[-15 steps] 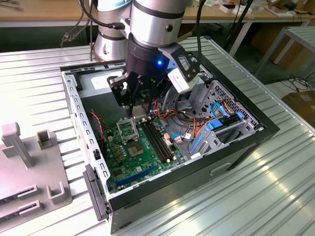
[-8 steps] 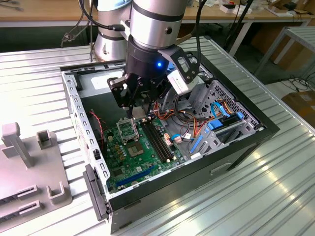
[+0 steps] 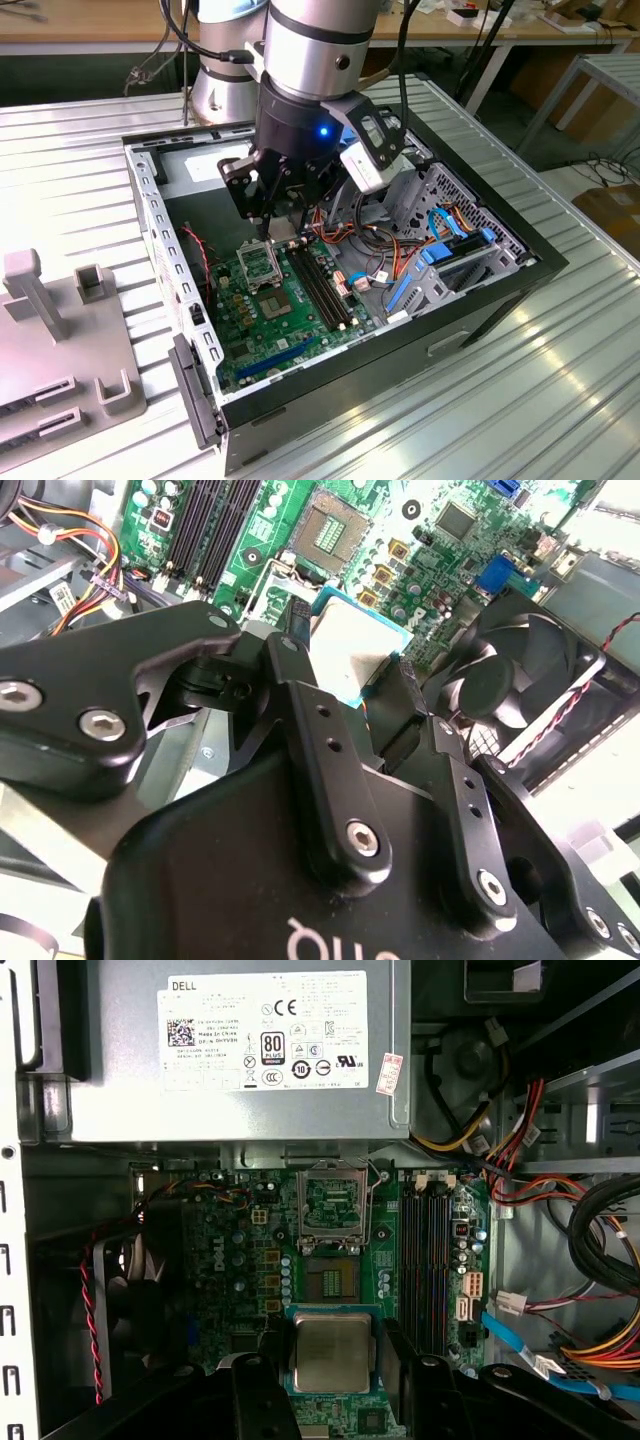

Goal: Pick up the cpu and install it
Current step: 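Place the cpu into insertion slot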

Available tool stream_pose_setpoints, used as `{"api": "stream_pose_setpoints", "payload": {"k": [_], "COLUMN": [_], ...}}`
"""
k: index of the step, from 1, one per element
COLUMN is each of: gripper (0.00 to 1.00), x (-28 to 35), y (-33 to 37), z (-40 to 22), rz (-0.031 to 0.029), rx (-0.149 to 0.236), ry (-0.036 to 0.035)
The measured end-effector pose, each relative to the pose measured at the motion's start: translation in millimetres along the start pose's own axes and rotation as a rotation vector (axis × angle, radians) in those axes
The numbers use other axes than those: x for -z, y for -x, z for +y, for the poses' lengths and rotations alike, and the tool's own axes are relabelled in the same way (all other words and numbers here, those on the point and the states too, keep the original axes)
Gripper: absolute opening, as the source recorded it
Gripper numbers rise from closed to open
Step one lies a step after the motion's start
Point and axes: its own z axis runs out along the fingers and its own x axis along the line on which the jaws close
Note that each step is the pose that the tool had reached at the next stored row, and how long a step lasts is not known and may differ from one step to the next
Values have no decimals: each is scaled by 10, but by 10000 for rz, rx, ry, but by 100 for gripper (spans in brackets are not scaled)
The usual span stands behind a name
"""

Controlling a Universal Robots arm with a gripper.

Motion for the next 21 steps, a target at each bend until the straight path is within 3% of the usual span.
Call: {"api": "stream_pose_setpoints", "payload": {"k": [6, 9, 11, 15, 21], "gripper": [47, 47, 47, 47, 47], "x": [-122, -179, -252, -346, -498], "y": [6, 17, 34, 40, 49], "z": [3, 7, 9, 12, 16], "rz": [1, -9, -16, -15, -1], "rx": [27, 367, 635, 588, 91], "ry": [-6, -21, -28, -28, -19]}}
